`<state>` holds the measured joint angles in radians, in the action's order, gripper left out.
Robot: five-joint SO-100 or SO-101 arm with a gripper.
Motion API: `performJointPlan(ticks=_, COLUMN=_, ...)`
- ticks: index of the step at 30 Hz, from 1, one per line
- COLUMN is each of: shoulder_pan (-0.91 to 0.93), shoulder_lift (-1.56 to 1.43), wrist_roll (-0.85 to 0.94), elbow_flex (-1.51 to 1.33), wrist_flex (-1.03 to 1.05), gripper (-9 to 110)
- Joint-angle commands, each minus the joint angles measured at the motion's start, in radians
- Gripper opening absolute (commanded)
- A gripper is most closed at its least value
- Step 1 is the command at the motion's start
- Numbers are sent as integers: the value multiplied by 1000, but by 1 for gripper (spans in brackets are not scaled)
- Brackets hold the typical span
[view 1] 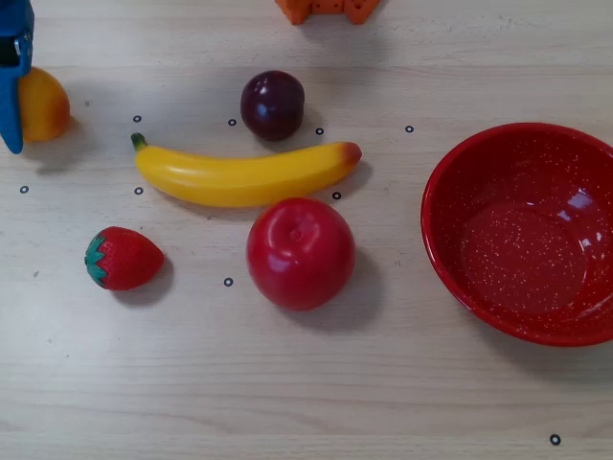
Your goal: Put the peach in the red bowl.
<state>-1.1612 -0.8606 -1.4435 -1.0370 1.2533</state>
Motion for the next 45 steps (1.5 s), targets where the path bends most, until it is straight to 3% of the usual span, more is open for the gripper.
performJointPlan(ticks=1, shoulder_pan=-11, shoulder_lift=-49, wrist_roll=-20, elbow_flex=-6, wrist_flex=2, gripper=20)
performJointPlan(ticks=9, shoulder_pan=-12, shoulder_lift=-64, wrist_roll=-29, elbow_flex=-6, wrist_flex=14, gripper=0)
performJointPlan(ticks=19, shoulder_pan=-20, shoulder_lift=-109, wrist_roll=-38, elbow_flex=51, wrist_flex=98, gripper=0)
performJointPlan(ticks=30, shoulder_pan=0, shoulder_lift=-216, wrist_roll=29, elbow_flex=272, wrist_flex=393, gripper=0)
performJointPlan(ticks=37, shoulder_pan=127, shoulder_lift=-345, wrist_roll=173, elbow_flex=426, wrist_flex=565, gripper=0)
performJointPlan(ticks=45, shoulder_pan=416, shoulder_lift=-526, wrist_roll=411, elbow_flex=466, wrist_flex=644, gripper=0)
